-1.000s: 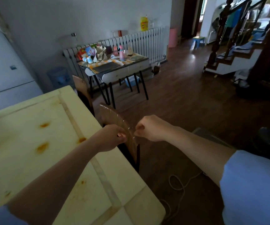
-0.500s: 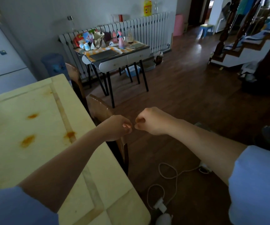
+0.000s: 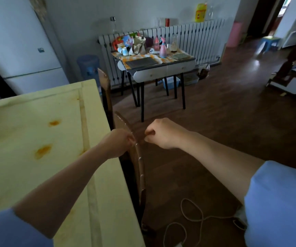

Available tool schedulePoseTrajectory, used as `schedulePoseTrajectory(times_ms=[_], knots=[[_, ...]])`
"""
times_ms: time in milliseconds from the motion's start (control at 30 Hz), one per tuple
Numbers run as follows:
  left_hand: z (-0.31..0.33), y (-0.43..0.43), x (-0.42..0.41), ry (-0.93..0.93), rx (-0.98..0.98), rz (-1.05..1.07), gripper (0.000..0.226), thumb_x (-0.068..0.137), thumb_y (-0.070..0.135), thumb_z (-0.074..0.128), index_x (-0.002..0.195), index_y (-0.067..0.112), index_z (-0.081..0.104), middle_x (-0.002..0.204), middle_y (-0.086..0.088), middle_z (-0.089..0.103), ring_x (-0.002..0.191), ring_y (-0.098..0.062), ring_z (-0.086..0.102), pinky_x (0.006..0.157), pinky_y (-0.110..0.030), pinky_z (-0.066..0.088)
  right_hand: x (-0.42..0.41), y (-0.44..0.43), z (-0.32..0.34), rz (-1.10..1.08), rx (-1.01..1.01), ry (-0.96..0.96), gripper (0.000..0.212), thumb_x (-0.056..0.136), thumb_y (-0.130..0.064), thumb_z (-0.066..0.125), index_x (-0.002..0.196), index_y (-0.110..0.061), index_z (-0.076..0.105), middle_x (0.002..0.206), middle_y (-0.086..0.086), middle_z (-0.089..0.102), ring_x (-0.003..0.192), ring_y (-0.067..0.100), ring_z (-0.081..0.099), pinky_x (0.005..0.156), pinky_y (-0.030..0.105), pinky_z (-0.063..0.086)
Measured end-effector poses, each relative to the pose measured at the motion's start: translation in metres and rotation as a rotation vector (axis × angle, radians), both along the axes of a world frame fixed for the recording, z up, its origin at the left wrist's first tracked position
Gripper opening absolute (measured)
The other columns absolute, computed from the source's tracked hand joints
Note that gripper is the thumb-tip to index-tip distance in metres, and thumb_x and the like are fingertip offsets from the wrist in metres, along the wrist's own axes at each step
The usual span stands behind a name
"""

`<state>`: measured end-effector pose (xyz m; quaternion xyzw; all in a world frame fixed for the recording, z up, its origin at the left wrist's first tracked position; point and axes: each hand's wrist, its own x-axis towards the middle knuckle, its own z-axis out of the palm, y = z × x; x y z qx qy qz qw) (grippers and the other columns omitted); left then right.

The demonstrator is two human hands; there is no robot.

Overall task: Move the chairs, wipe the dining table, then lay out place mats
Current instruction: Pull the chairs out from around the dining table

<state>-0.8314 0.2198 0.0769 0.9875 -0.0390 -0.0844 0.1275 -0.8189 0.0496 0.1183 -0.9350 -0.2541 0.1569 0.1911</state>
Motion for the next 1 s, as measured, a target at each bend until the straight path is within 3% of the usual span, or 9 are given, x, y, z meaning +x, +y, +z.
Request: schedulePoseTrajectory(times_ms=[200,400,633,767,1000], knots=[[-0.007,-0.008,0.016,0.033,-0.047,0.073,0.024,0.094,0.021,0.051,0.108,0.015,0.07,0.109,-0.003,0.069,0.1,-0.016,0.062,0.075,-0.02,0.042,0.027,0.006,0.002,0.045,-0.021,-0.016,0.032,0.094,-0.032,0.053,0.117,-0.014,0.067,0.113,0.007,0.068,0.099,0.023,0.065,0.089,0.041,0.054],[-0.006,-0.007,0.013,0.013,-0.055,0.18,0.023,0.095,0.02,0.049,0.109,0.015,0.067,0.11,-0.004,0.067,0.099,-0.018,0.062,0.076,-0.023,0.044,0.039,0.022,0.001,0.141,-0.026,-0.034,0.028,0.095,-0.026,0.051,0.114,-0.014,0.068,0.112,0.005,0.068,0.098,0.021,0.064,0.088,0.036,0.054],[-0.008,-0.016,0.009,0.079,-0.052,0.323,0.026,0.094,0.02,0.051,0.111,0.013,0.068,0.114,-0.007,0.065,0.105,-0.021,0.06,0.088,-0.031,0.048,0.058,0.018,-0.003,0.254,-0.043,-0.054,0.03,0.095,-0.029,0.052,0.115,-0.012,0.068,0.115,0.007,0.067,0.103,0.022,0.063,0.091,0.037,0.052],[-0.007,-0.03,0.01,0.099,-0.041,0.424,0.024,0.091,0.023,0.054,0.106,0.013,0.069,0.111,-0.006,0.067,0.102,-0.021,0.061,0.08,-0.028,0.046,0.073,0.005,-0.002,0.334,-0.03,-0.068,0.031,0.093,-0.031,0.054,0.108,-0.01,0.07,0.109,0.008,0.07,0.099,0.023,0.065,0.089,0.039,0.054],[0.007,-0.102,0.017,0.107,-0.016,0.586,0.027,0.09,0.021,0.051,0.107,0.012,0.07,0.112,-0.008,0.067,0.107,-0.024,0.06,0.093,-0.037,0.048,0.107,-0.052,0.002,0.487,-0.012,-0.085,0.033,0.092,-0.032,0.055,0.107,-0.007,0.07,0.109,0.012,0.07,0.1,0.027,0.065,0.09,0.041,0.053]])
